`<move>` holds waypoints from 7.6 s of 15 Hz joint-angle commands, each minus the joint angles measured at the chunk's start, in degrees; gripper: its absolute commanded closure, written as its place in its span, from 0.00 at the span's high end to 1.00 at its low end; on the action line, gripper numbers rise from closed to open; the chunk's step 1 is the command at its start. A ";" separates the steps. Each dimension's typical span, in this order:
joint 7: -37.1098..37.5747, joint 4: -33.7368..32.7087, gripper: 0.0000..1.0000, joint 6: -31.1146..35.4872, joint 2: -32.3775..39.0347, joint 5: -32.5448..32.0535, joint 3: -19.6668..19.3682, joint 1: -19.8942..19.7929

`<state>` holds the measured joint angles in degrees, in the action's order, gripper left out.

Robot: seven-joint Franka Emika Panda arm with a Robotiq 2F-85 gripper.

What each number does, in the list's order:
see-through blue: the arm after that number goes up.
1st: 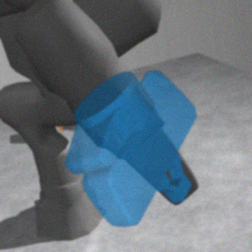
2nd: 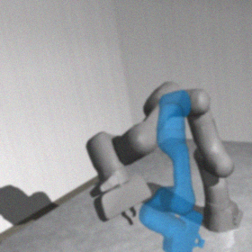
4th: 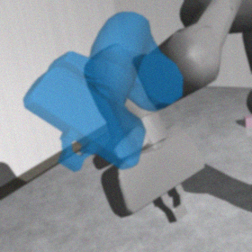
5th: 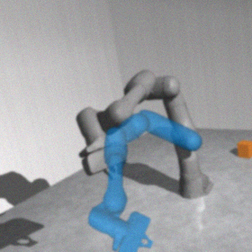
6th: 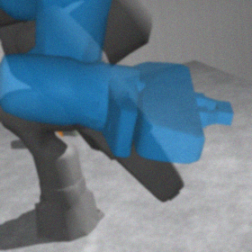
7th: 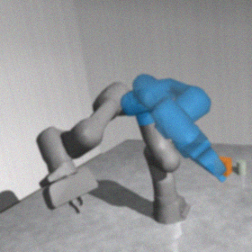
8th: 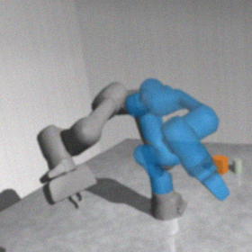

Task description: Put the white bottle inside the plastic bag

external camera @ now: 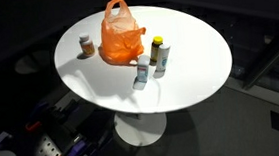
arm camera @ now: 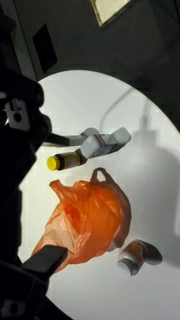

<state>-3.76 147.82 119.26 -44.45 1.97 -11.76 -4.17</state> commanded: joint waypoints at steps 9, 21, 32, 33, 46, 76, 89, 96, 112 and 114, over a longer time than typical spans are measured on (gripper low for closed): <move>-16.09 -10.68 1.00 2.44 24.61 0.37 -2.01 1.10; -21.79 -12.85 1.00 5.11 32.77 -1.20 -0.27 -0.40; -24.59 -13.86 1.00 18.58 46.31 3.03 2.75 -0.34; -24.80 -14.07 1.00 19.32 47.39 2.98 3.05 -0.58; -27.57 -15.35 1.00 29.56 55.79 1.64 6.21 -3.99; -26.90 -33.91 0.21 6.45 49.87 21.80 10.64 1.68; -25.16 -39.41 0.21 10.44 62.51 14.02 13.99 1.92; -24.74 -37.29 0.21 18.49 65.64 7.79 14.01 1.30; -22.98 -34.37 0.99 19.46 63.89 4.70 14.75 -0.87; -22.84 -34.34 1.00 16.60 62.29 4.99 14.51 -1.31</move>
<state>-28.00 112.66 140.02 21.37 6.81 1.99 -3.97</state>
